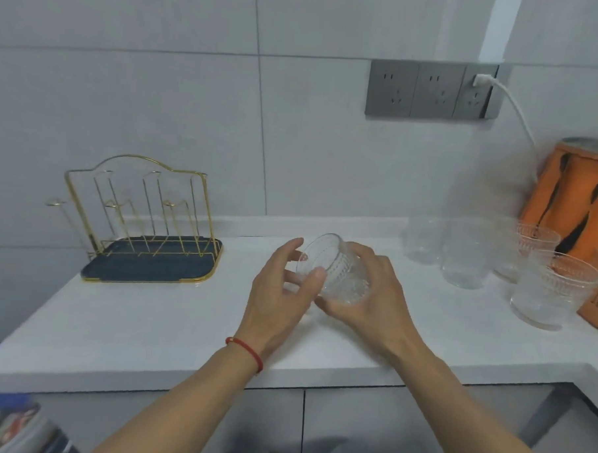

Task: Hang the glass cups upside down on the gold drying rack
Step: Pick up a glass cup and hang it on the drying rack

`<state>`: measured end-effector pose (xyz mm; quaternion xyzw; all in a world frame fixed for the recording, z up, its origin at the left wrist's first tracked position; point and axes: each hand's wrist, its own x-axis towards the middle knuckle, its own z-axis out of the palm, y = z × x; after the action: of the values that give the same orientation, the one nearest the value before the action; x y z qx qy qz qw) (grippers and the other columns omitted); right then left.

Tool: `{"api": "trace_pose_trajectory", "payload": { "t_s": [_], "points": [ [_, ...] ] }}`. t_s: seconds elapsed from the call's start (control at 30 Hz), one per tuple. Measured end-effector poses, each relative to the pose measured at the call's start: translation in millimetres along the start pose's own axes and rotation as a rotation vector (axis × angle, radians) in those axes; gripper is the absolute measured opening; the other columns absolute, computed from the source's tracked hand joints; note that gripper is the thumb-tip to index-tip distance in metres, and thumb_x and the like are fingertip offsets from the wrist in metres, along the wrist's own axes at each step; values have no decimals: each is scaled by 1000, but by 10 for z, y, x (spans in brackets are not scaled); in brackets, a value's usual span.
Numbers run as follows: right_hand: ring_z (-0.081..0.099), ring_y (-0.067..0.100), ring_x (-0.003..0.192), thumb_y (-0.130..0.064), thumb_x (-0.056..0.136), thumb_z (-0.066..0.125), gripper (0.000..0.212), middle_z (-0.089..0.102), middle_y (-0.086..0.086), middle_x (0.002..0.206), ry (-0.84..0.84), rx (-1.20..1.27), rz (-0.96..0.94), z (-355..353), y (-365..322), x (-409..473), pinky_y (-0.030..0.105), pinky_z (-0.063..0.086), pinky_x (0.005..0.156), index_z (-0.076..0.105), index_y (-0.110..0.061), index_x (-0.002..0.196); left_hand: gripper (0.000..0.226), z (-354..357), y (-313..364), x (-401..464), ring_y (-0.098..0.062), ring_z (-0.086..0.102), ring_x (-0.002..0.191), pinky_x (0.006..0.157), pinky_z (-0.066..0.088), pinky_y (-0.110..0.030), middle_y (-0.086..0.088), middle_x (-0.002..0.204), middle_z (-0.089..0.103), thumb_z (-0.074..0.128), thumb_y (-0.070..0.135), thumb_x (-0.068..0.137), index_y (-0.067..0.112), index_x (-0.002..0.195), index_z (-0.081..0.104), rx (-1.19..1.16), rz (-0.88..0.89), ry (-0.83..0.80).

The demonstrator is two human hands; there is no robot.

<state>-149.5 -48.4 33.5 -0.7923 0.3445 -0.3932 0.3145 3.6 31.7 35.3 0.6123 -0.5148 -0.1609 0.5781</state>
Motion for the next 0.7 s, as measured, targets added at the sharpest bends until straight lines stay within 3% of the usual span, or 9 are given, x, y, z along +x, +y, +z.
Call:
{"api": "trace_pose_trajectory", "payload": {
  "t_s": [0.07, 0.13, 0.27, 0.37, 0.43, 0.5, 0.57, 0.63, 0.7],
  "points": [
    [50, -17, 113, -63, 58, 87, 81, 51, -16, 122, -119, 90, -71, 220, -197, 98, -1, 42, 84, 45, -70, 126, 66, -213, 48, -8, 0, 62, 102, 80, 51, -12, 17, 113, 62, 65, 69, 71, 43, 131, 54, -20, -40, 111],
    [57, -9, 117, -67, 70, 79, 69, 56, -12, 128, -247, 252, -53, 394, -336, 204, 13, 48, 93, 49, -66, 132, 60, -495, 37, 5, 4, 61, 105, 78, 50, -7, 12, 114, 64, 69, 62, 71, 38, 126, 61, -85, -89, 230],
    [74, 26, 106, -57, 100, 50, 44, 70, 8, 129, -480, 701, 180, 673, -558, 416, 50, 62, 90, 60, -36, 137, 45, -1008, -20, -2, -19, 67, 114, 91, 60, -49, -4, 126, 68, 70, 38, 90, 20, 130, 61, -339, -179, 257],
    [73, 36, 102, -46, 101, 56, 38, 72, 14, 123, -412, 725, 159, 832, -715, 580, 45, 63, 79, 69, -21, 126, 40, -1288, -108, 47, -17, 69, 111, 88, 62, -42, 0, 124, 70, 63, 43, 93, 27, 130, 63, -341, -180, 161],
    [76, 27, 96, -50, 88, 62, 40, 74, 5, 120, -245, 672, 164, 856, -832, 743, 44, 64, 77, 73, -24, 116, 41, -1514, -203, 92, -6, 68, 107, 87, 59, -31, 7, 122, 70, 47, 58, 93, 35, 119, 71, -122, -192, 172],
    [76, 10, 72, -56, 77, 61, 42, 74, -16, 103, -8, 538, 171, 806, -994, 986, 49, 63, 86, 70, -32, 111, 50, -1793, -407, 150, -7, 65, 104, 82, 50, -23, 7, 113, 72, 37, 56, 96, 28, 103, 77, 299, -205, 267],
    [73, 6, 60, -59, 76, 60, 40, 67, -21, 103, 167, 459, 158, 728, -1202, 1291, 51, 60, 92, 65, -38, 110, 47, -1996, -629, 184, -21, 59, 111, 87, 51, -35, -3, 116, 70, 40, 47, 98, 16, 108, 73, 780, -244, 259],
    [73, 2, 58, -60, 78, 60, 41, 65, -17, 111, 184, 437, 102, 731, -1464, 1584, 50, 60, 92, 63, -38, 113, 42, -2069, -837, 170, -24, 48, 118, 99, 45, -41, -4, 124, 61, 39, 45, 98, 18, 117, 66, 997, -289, 198],
    [75, 3, 60, -62, 77, 60, 49, 61, -19, 106, 129, 395, 53, 839, -1743, 1860, 43, 59, 87, 61, -36, 118, 42, -2041, -989, 172, -24, 44, 118, 102, 41, -40, -2, 121, 55, 37, 48, 97, 20, 117, 61, 981, -306, 200]
  ]
}}
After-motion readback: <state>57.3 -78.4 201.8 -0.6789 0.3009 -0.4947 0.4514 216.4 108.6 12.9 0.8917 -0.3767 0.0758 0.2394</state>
